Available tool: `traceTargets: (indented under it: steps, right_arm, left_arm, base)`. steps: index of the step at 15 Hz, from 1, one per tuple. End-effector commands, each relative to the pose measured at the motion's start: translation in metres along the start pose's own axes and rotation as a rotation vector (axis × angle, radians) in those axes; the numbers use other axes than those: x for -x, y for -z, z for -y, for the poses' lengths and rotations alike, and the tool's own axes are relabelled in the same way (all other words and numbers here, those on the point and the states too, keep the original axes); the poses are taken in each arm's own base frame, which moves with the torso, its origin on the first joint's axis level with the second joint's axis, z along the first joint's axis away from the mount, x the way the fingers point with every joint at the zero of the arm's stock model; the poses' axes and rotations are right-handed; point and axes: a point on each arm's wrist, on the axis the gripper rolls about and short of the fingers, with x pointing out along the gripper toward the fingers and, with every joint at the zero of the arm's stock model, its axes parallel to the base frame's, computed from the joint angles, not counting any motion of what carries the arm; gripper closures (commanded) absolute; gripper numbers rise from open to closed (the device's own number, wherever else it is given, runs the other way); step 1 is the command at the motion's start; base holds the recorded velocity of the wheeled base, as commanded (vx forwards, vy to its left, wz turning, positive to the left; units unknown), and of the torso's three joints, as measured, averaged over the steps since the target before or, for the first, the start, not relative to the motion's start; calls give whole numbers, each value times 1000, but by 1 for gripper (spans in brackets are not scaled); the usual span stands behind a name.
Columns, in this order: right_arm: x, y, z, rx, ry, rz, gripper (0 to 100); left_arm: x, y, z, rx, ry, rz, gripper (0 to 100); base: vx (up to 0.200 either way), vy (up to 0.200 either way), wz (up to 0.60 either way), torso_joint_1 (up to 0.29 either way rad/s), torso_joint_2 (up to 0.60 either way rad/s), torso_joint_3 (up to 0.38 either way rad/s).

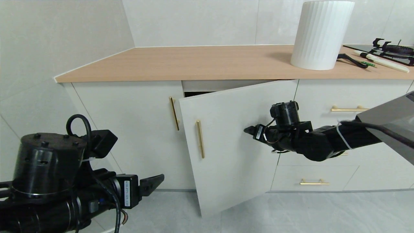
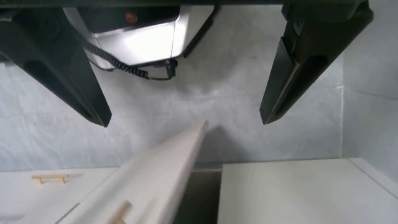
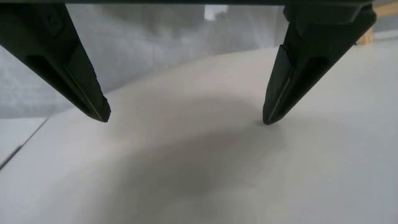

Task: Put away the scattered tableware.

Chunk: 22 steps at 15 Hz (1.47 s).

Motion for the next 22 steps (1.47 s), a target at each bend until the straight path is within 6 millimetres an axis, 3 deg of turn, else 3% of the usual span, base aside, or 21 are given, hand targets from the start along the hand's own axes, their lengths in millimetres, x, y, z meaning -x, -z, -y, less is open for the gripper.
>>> traceTargets:
  steps: [1,3,8,16,19,22]
  right_arm:
    - [-25,4,1,-44,62,57,0]
    - [-35,1,3,-63,94,99,0]
    - [-41,-15,7,-130,100,155,0]
    - [-51,-23,12,-170,140,218,0]
    - [-50,-24,12,-172,139,220,0]
    - [-34,-30,9,-172,130,220,0]
  left_arm:
    - [0,0,0,0,0,0,0]
    - [0,0,0,0,0,0,0]
    - [-1,0,0,1,-1,-3,0]
    - [-1,1,0,2,0,-5,0]
    - [-1,1,0,2,0,-5,0]
    - [-4,2,0,1,-5,-14,0]
  base:
    - [0,0,0,0,0,0]
    - [0,0,0,0,0,0]
    - [0,0,0,0,0,0]
    - [0,0,0,0,0,0]
    - [0,0,0,0,0,0]
    - [0,0,0,0,0,0]
